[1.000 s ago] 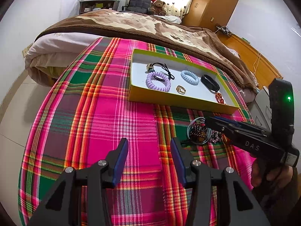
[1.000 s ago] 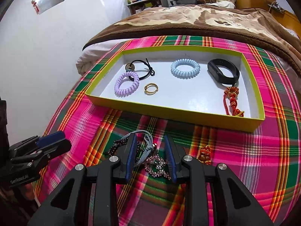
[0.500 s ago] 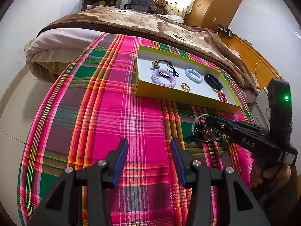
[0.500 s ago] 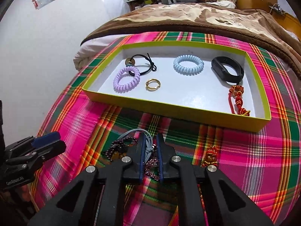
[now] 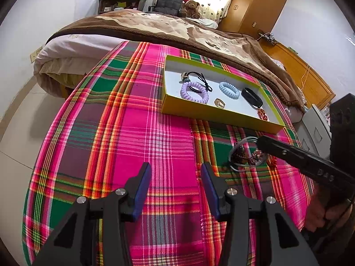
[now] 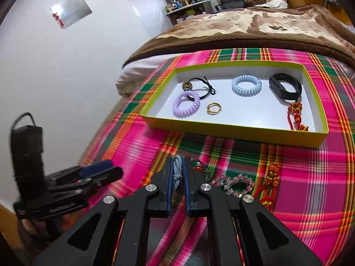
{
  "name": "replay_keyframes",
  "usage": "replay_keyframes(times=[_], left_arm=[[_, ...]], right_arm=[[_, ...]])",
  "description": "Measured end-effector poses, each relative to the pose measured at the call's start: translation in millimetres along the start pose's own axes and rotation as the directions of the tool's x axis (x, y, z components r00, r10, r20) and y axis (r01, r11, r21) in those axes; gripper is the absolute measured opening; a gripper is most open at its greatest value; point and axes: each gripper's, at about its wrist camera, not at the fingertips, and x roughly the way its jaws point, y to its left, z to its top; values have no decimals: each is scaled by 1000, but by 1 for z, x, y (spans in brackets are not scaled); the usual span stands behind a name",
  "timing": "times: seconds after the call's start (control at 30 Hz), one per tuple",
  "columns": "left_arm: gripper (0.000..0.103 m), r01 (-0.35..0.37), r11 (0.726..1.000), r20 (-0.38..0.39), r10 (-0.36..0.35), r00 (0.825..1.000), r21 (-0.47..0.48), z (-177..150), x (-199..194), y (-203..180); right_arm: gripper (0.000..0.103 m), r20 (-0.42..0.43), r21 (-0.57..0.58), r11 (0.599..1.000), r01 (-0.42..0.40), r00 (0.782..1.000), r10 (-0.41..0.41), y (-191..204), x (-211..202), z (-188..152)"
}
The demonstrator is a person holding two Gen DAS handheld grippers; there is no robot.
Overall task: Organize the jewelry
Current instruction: 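Grasp the grey cord bracelet with the right tool, then grasp the brown beaded bracelet with the left tool while the right tool holds the grey cord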
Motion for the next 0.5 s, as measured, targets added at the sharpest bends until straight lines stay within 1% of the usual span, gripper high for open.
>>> replay_keyframes(times=[0.03,0.17,0.23,0.3,0.33,0.4,0.5], left_arm=[[48,-4,1000,0,4,1000,1,0,0,-1],[48,-5,1000,0,5,1000,2,0,-1,-2],[48,-4,1000,-2,4,1000,7,0,-1,-4],[48,-8,1000,-3,8,1000,12,0,0,-6],[48,-7,1000,-5,7,1000,11,0,0,-7],[48,-8,1000,-7,8,1000,16,0,1,-9],[48,-9,1000,-8,10,1000,21,0,1,-12]], right_arm=[[9,4,6,1000,-24,1000,24,1,-3,0],[9,22,11,998,-54,998,54,5,-14,-4],[9,26,25,995,-97,995,96,4,-18,-5],[9,15,57,986,-158,987,157,3,-19,-8],[9,9,56,983,-172,985,172,5,-20,-11],[9,9,24,989,-144,990,143,11,-22,-18],[9,-14,42,986,-164,986,164,10,-22,-28]])
